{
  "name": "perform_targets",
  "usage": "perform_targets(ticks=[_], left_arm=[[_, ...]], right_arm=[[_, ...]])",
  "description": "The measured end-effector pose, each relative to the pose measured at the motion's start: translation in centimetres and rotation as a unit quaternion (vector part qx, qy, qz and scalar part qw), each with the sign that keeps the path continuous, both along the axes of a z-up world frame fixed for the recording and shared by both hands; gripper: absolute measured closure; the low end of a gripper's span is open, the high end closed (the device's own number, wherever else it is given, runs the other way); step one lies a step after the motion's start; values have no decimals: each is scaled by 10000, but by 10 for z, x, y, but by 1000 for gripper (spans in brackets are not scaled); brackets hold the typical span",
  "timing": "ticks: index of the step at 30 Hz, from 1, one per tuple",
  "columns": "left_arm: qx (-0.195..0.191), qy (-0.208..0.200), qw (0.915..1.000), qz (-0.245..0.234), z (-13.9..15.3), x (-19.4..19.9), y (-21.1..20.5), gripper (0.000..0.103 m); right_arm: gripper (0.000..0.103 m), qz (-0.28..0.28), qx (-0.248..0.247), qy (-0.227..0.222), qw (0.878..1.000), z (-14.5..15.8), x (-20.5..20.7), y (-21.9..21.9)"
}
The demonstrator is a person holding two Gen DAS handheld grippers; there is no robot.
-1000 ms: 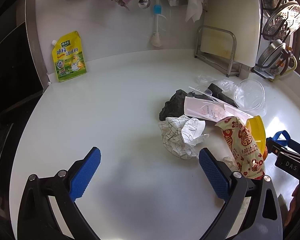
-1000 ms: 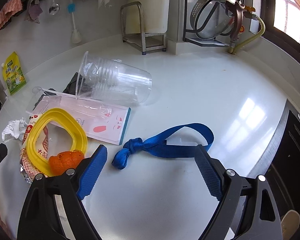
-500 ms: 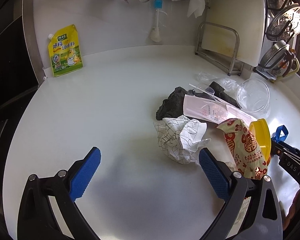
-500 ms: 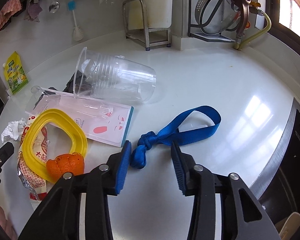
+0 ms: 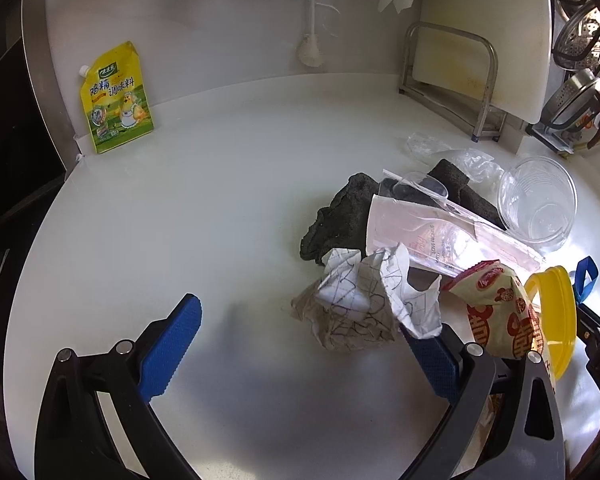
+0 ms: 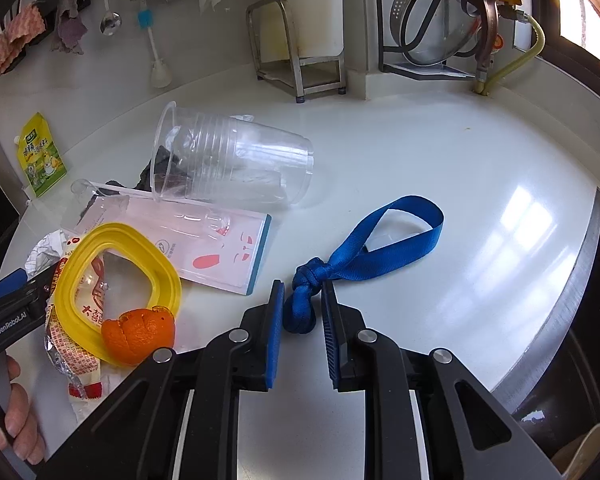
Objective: Collect trash
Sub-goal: 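Grasp the crumpled white paper with the left tool while the right tool grasps the blue strap, then carry paper and strap over the basket and open both tools to drop them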
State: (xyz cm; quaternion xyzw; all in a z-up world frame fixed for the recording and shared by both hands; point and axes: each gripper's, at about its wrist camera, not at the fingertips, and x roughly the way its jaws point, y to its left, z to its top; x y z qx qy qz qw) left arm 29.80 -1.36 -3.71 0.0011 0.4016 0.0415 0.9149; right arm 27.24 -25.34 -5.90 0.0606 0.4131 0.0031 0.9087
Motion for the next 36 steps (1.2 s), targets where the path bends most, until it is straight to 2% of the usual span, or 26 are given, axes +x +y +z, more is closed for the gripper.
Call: perform_targets(ticks=[4, 7, 8, 11, 17, 20, 26, 30, 36], left_arm=[[-15, -1, 10000, -3, 0, 7, 0, 6], [-4, -46, 10000, -65, 2, 8, -3, 11], [-12, -57, 9999, -89, 2, 8, -3, 19], [-22, -8, 9999, -164, 0, 9, -5, 34], [-278, 43, 9991, -310, 0, 6, -2, 63], [-217, -81, 9992, -314, 2, -1, -1, 67], [-25, -233, 9985, -488, 9, -24, -1, 68], [31, -292, 9971, -697, 15, -46, 0, 68], [176, -570, 9942, -896, 25, -95, -5, 68]], right_arm=[[85, 14, 2, -7, 10000, 0, 0, 1], [85, 21, 4, -8, 10000, 0, 0, 1], [85, 25, 6, -8, 10000, 0, 0, 1], [85, 25, 13, -9, 10000, 0, 0, 1], [85, 37, 44, -33, 10000, 0, -1, 1], [86, 79, 126, -55, 9999, 0, -4, 0], [88, 142, 208, -75, 9997, 2, -13, 4], [88, 131, 215, -234, 9994, 10, -37, 8], [88, 78, 689, -446, 9966, 17, -86, 12]])
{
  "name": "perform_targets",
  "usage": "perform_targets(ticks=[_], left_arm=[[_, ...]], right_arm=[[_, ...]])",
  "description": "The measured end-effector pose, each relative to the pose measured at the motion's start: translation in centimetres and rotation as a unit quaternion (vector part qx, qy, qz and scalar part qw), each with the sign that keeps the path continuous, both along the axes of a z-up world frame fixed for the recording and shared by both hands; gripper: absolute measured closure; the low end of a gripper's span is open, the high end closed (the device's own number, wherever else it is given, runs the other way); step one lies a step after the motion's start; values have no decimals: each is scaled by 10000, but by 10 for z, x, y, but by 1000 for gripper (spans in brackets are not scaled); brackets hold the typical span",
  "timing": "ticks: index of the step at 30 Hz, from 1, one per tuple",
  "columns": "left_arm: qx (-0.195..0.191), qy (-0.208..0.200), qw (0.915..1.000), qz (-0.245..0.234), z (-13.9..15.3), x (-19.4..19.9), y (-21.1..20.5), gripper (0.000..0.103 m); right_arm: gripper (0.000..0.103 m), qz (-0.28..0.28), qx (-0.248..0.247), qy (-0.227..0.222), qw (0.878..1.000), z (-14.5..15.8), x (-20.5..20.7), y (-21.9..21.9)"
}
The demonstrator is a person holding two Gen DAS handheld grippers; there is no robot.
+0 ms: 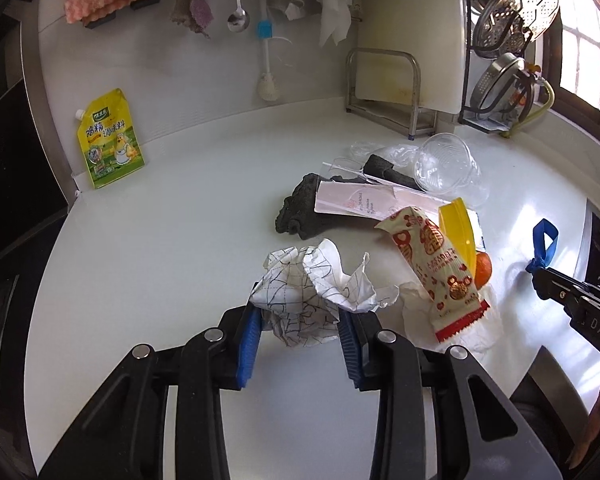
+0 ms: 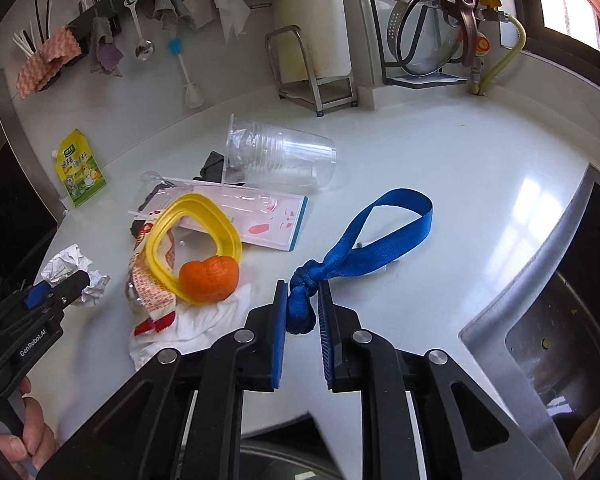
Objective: Collect trash
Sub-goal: 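Carry paper and strap over the basket and open both tools to drop them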
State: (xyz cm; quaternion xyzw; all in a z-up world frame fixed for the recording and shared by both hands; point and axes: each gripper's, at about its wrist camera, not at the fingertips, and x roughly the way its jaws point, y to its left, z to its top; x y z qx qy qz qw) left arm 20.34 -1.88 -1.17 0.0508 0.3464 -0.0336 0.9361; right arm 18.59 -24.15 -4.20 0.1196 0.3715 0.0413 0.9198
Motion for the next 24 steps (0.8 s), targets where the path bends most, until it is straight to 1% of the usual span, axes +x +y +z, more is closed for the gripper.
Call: perform_targets(ticks=[2, 4, 8, 14, 17, 20, 24], left_arm=[[-45, -12, 10000, -74, 1, -16, -2, 68], [-80, -4, 9999, -133, -1, -33, -4, 68], [-132, 74, 9995, -276, -5, -66, -9, 68], [-171, 85, 9991, -368, -5, -107, -10, 68], [-206, 121, 9989, -416, -7, -128, -11, 68], [-288, 195, 9982, -487, -13, -148, -13, 68], [-328, 377, 9969, -602, -23, -167, -19, 68]], right_arm=[[88, -19, 78, -80, 9999, 1, -21, 5], [88, -8, 16, -146, 9999, 3, -42, 13], [88, 115, 63, -101, 9999, 3, -80, 22], [88, 170, -99, -207, 9996, 0, -136, 31], [88, 177, -30, -201, 9996, 0, -160, 28], [88, 158, -69, -239, 9996, -2, -183, 25], [88, 170, -71, -196, 9996, -7, -205, 24]])
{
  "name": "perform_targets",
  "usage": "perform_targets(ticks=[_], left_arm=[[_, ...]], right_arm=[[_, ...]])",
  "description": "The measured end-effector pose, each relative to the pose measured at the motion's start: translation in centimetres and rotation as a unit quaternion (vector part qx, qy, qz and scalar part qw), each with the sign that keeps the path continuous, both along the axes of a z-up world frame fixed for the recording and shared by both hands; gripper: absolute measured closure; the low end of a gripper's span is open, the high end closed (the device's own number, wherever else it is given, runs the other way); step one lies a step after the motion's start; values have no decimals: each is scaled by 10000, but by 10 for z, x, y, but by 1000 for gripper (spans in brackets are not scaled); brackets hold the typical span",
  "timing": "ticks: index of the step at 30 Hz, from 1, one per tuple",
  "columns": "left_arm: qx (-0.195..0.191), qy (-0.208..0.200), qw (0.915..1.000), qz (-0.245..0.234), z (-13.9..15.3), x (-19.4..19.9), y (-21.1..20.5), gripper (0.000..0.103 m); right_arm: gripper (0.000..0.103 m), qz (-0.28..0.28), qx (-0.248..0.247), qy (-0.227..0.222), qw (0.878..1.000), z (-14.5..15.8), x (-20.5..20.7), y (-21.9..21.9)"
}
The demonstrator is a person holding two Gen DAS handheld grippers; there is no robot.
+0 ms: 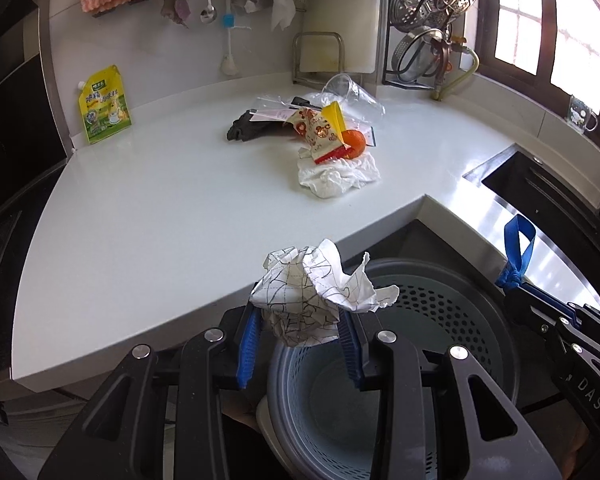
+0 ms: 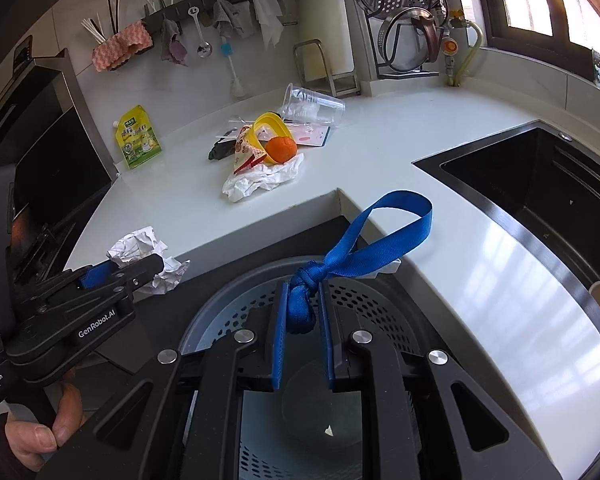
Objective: Collect trash
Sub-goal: 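Carry paper and strap over the basket and open both tools to drop them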
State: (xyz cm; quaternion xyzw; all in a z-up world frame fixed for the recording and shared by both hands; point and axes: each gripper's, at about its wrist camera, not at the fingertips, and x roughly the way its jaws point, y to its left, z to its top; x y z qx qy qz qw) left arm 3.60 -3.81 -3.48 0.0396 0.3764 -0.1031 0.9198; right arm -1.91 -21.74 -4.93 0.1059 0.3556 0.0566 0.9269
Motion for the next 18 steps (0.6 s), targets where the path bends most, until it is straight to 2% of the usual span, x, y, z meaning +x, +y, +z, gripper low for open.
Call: perform_targets(ticks=[10, 18], left_arm=[[30, 225, 9992, -321, -21, -28, -18, 67], [79, 535, 9977, -412, -41, -27, -23, 67]], right_arm=[[88, 125, 10, 231, 9997, -23, -29, 3], [88, 170, 65, 630, 9978, -47, -30, 3]])
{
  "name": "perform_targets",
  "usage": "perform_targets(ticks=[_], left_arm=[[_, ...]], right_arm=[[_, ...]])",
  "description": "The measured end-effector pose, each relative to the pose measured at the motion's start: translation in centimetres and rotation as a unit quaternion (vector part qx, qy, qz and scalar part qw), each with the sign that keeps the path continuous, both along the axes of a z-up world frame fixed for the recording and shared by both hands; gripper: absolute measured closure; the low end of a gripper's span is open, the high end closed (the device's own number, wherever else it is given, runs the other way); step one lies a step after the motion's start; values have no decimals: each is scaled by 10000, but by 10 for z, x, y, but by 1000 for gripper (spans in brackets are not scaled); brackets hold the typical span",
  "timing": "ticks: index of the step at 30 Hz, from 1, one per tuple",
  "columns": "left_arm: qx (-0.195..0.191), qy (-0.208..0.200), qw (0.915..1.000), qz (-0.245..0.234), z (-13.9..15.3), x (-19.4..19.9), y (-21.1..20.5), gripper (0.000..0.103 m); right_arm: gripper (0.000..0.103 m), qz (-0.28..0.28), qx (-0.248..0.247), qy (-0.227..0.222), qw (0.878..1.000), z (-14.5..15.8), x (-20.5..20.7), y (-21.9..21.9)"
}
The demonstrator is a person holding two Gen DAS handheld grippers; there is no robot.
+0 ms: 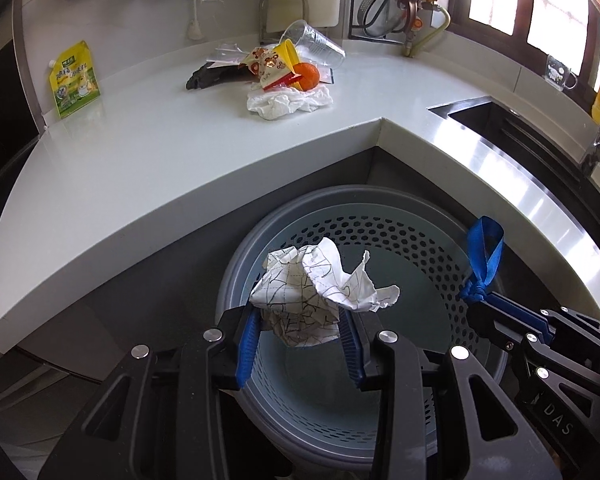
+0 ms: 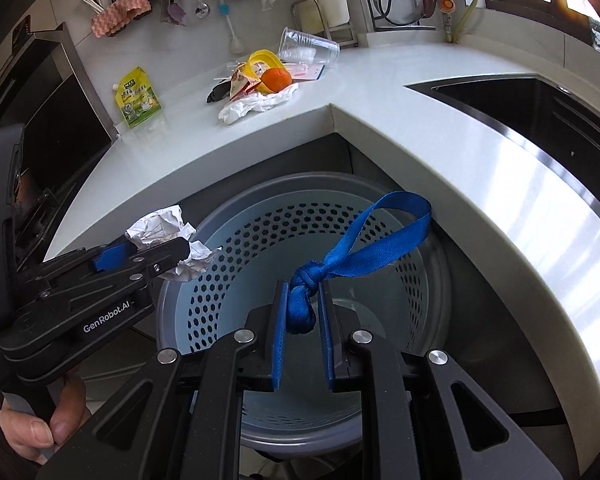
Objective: Collect trash
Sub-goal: 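Carry paper and strap over the basket and open both tools to drop them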
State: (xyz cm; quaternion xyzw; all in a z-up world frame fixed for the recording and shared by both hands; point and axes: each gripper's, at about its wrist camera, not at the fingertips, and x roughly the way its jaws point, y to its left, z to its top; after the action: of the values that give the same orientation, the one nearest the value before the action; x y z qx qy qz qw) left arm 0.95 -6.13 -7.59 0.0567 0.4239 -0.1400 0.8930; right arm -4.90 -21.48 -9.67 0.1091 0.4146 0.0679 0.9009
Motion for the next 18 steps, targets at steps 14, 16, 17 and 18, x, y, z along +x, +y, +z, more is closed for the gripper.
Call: perform_targets(ticks=[14, 16, 17, 18], left_arm=[[-64, 156, 9998, 49, -8, 4, 10, 58], [-65, 143, 9999, 70, -8, 3, 12, 55], [-62, 137, 9999, 82, -8, 3, 12, 54], [-57, 129, 9999, 97, -8, 2, 13, 53]], right_arm=[[88, -11, -36, 189, 9998, -12, 5, 2], [88, -21, -45, 180, 9998, -11, 7, 3], [87, -28, -51, 181, 9998, -11, 7, 3], [86, -37, -62, 177, 9998, -11, 7, 3]])
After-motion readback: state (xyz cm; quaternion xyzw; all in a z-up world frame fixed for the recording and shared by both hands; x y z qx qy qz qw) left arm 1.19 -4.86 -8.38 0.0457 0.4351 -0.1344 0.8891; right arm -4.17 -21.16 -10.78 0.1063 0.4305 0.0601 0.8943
